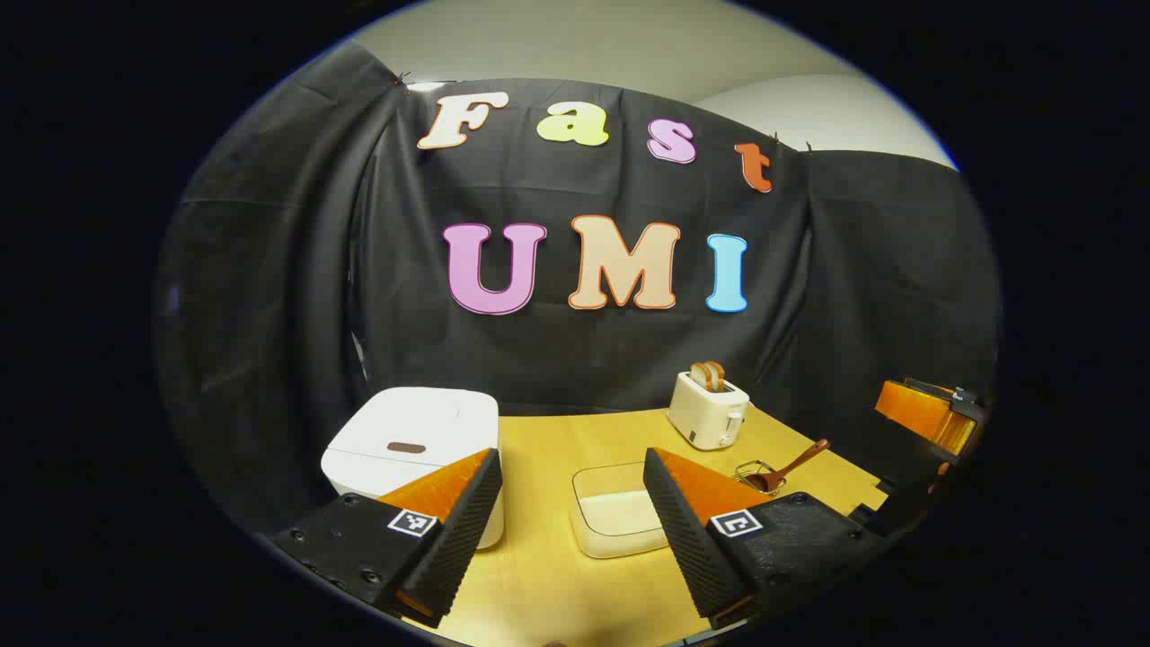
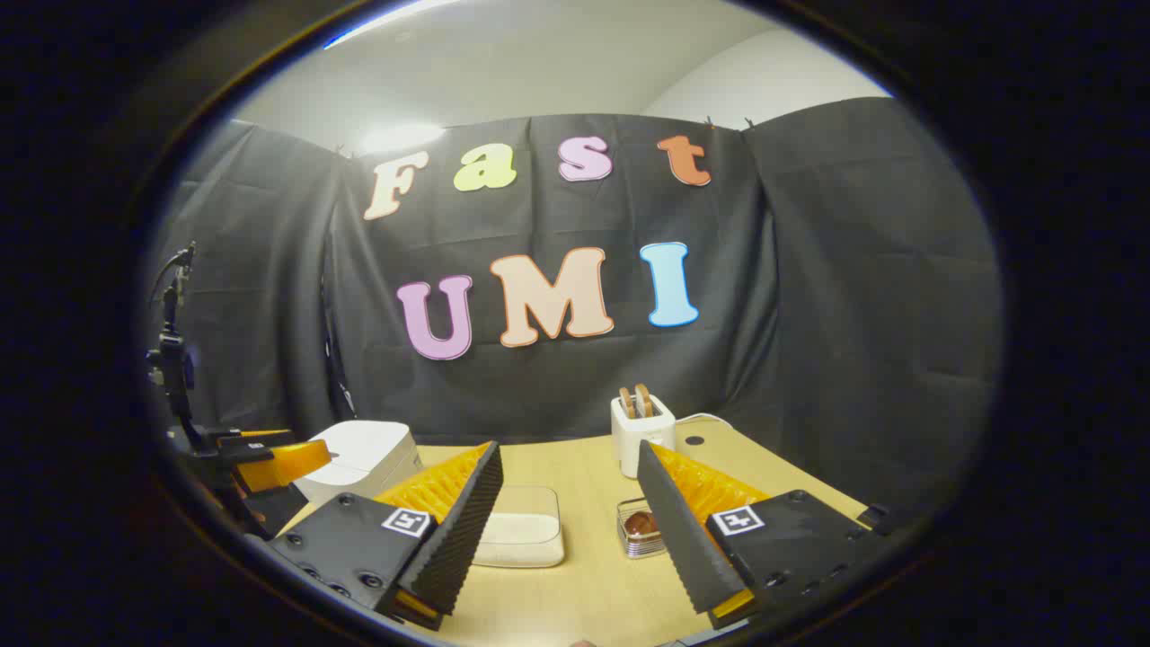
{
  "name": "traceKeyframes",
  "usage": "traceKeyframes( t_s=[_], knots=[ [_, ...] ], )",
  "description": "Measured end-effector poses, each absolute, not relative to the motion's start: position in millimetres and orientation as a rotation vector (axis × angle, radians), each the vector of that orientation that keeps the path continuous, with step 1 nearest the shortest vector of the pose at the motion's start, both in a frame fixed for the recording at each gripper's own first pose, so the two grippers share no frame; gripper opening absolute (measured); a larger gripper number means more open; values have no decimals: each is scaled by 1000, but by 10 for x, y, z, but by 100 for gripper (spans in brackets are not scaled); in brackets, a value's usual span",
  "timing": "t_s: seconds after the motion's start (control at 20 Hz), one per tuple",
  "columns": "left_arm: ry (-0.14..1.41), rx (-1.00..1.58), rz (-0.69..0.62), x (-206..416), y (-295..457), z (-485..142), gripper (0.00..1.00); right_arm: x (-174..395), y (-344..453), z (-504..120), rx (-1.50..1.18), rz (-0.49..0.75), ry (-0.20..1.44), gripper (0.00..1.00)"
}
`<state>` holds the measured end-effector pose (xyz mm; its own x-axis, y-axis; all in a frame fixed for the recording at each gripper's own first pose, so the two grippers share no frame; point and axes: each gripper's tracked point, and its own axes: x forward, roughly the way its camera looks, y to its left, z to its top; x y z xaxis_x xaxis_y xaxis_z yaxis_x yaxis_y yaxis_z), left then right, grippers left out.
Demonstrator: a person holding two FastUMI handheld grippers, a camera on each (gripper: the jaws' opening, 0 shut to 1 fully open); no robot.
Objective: Close the left gripper, press the button to open the rice cooker; take a wooden spoon from the chopstick holder with the right hand, scoop a spoonful of rice and pour it into the rice cooker, then put the wooden spoon back into the chopstick holder.
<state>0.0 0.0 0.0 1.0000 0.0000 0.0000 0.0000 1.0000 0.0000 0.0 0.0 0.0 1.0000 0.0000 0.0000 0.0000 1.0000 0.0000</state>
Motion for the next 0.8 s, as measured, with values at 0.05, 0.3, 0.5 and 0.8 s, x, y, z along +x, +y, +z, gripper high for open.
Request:
traceKeyframes(
  t_s=[0.05,0.3,0.5,0.8],
  knots=[
    [1,-5,-7,-29,-40,-6,94,-26,-10,-10,2,3,0,95],
    [5,-28,-14,-89,-94,-10,94,-156,-153,-3,-1,-33,-4,99],
    [6,-12,-12,-116,-47,-1,94,-194,-215,-7,-1,-60,-12,96],
    [8,1,9,-104,52,0,94,-179,-179,-132,19,-64,2,97]
  ],
)
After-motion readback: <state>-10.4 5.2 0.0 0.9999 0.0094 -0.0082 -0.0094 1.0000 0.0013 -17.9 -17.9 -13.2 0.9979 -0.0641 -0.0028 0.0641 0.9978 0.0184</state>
